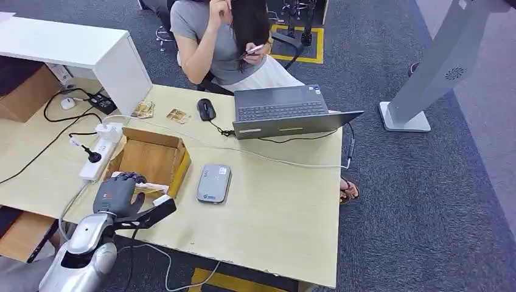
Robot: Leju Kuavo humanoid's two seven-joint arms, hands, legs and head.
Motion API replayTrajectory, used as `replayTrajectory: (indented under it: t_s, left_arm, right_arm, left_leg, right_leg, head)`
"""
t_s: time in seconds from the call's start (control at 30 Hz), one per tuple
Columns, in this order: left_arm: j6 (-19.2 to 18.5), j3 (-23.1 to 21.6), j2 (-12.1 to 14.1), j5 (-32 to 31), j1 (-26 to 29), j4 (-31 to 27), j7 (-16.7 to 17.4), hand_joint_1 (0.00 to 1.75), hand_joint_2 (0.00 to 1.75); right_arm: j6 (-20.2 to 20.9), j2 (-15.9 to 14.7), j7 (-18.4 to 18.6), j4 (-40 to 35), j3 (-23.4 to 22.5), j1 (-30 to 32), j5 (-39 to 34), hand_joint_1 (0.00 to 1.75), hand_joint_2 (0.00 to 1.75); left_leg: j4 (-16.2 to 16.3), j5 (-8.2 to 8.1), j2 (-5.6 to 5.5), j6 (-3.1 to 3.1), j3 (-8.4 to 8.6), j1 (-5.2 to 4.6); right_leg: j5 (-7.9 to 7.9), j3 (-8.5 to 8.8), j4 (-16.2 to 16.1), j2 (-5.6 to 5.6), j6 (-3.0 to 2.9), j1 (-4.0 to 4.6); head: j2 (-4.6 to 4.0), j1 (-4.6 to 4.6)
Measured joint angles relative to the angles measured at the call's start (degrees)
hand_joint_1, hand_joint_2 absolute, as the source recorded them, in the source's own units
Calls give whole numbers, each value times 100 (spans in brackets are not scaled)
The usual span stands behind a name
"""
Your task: Pass the card to the sensor for recognition and then transmit it.
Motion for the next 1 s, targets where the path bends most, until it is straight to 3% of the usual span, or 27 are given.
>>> replayTrajectory:
  t_s: [0.73, 0.87, 1.0]
  left_arm:
    - [184, 11, 0, 59, 70, -2, -100, 175, 175]
    - [344, 61, -2, 83, 99, -6, -249, 175, 175]
    - [236, -96, -59, -94, -1057, 90, -389, 175, 175]
  right_arm:
    - [33, -2, -37, 0, 0, 0, 37, 0, 0]
    - [42, -2, -129, 0, 0, -1, 92, 0, 0]
    - [83, -7, -151, 0, 2, -31, 289, 0, 0]
  left_leg:
    - [0, 0, 0, 0, 0, 0]
    - [0, 0, 0, 0, 1, 0]
    - [3, 19, -11, 3, -6, 0]
  right_leg:
    - [0, 0, 0, 0, 0, 0]
    - [0, 0, 0, 0, 0, 0]
    - [16, -2, -1, -12, 9, 0]
  head:
    - [0, 0]
    - [-2, 0]
    - [0, 0]
